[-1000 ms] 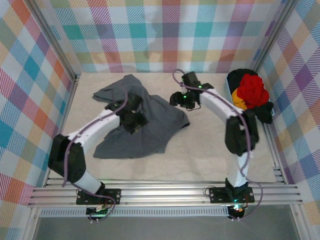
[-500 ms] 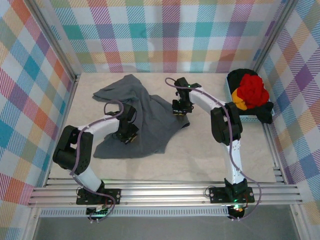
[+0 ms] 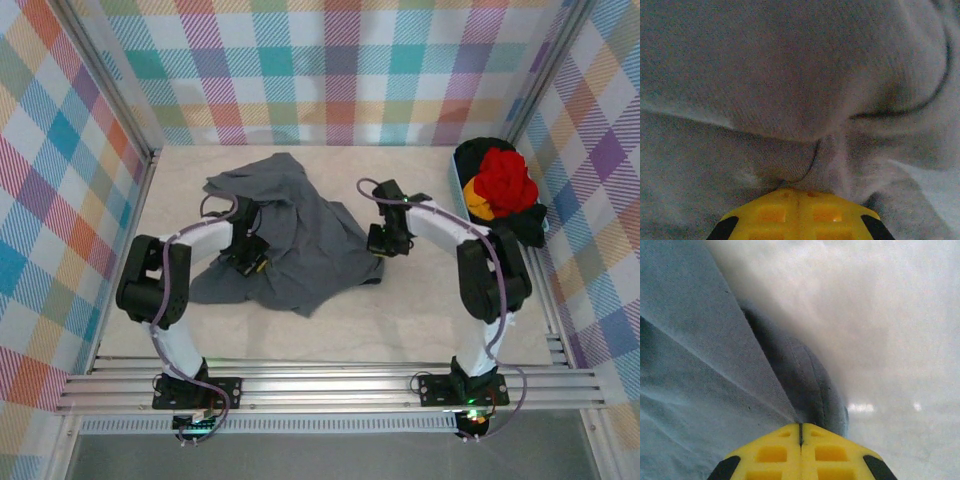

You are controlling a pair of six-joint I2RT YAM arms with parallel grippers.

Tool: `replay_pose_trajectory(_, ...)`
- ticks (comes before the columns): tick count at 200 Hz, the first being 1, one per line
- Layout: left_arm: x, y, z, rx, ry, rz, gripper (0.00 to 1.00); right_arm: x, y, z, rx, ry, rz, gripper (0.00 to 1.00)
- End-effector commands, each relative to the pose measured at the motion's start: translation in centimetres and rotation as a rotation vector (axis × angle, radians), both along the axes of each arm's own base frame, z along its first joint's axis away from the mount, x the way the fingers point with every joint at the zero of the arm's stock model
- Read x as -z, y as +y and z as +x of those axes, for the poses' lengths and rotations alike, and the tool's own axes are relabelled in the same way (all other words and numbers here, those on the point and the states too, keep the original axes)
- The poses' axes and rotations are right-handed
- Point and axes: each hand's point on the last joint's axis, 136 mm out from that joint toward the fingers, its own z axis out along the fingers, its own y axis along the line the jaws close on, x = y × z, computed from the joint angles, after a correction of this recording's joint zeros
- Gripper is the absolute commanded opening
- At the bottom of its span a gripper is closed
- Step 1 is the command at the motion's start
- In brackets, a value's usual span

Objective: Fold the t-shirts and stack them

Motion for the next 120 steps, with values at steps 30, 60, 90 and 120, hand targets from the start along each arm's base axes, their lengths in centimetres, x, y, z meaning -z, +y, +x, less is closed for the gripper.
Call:
replay_pose_trajectory(30, 2.3, 4.1, 4.4, 0.021, 0.072, 0.112, 0.00, 2.0, 9.6, -9.5, -0.114, 0.134, 0.108, 0.00)
replay_pose_trajectory(60, 0.3, 5.8, 11.2, 0.034, -0.052, 0.055, 0.00, -1.8, 20.5, -11.4, -0.302, 0.071, 0.272, 0.00)
replay_pose_trajectory(90, -7.3, 6.3, 16.7, 0.113, -0.318, 0.115, 0.00, -7.2, 24.0, -9.0, -0.371, -0.031, 0.352, 0.11)
replay_pose_trajectory(120, -15.5, 6.3, 14.5, 0.119, -0.447, 0.202, 0.26, -10.0, 18.0, -4.6, -0.262, -0.107, 0.329, 0.42)
